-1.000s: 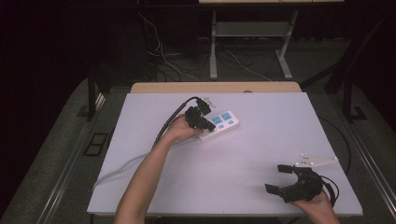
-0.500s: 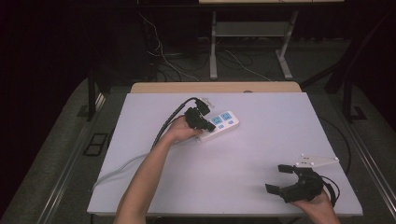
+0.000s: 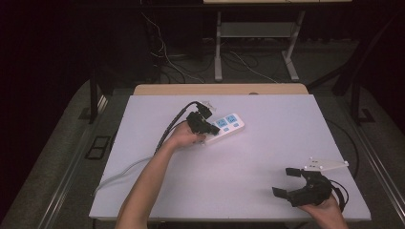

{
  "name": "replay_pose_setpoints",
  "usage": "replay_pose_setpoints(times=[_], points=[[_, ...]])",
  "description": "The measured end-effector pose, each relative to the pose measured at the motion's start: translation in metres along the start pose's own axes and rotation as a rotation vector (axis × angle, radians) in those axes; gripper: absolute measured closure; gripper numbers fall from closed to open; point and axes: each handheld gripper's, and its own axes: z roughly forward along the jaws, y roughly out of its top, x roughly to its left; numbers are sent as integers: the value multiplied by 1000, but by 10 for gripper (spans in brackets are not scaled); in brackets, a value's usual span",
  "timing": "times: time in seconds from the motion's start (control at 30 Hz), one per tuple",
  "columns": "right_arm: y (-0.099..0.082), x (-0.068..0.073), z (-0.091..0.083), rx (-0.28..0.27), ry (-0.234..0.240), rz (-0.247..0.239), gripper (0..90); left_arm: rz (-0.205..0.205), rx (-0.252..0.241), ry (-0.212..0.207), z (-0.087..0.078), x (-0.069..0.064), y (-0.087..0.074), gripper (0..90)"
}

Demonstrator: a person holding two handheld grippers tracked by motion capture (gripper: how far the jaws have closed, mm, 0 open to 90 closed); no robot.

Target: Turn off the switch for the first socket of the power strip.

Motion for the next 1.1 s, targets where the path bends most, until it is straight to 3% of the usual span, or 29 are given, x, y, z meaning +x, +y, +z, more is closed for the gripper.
replay_pose_setpoints(times=[0.4, 0.43, 0.5, 0.6, 0.67, 1.1], points=[[0, -1, -1, -4, -2, 3, 6, -26, 2, 9, -1, -1, 1, 898], [0, -1, -1, -5, -3, 3, 6, -32, -23, 8, -3, -1, 1, 898], [0, -1, -2, -8, -4, 6, 6, -24, -12, 43, -5, 0, 2, 898], [1, -2, -2, -13, -6, 4, 6, -60, -69, 24, -12, 4, 1, 898], [1, -2, -2, -14, -6, 5, 6, -63, -84, 27, -18, 6, 2, 898], [2, -2, -1, -18, -15, 9, 6, -62, -118, 74, -52, 7, 0, 897]])
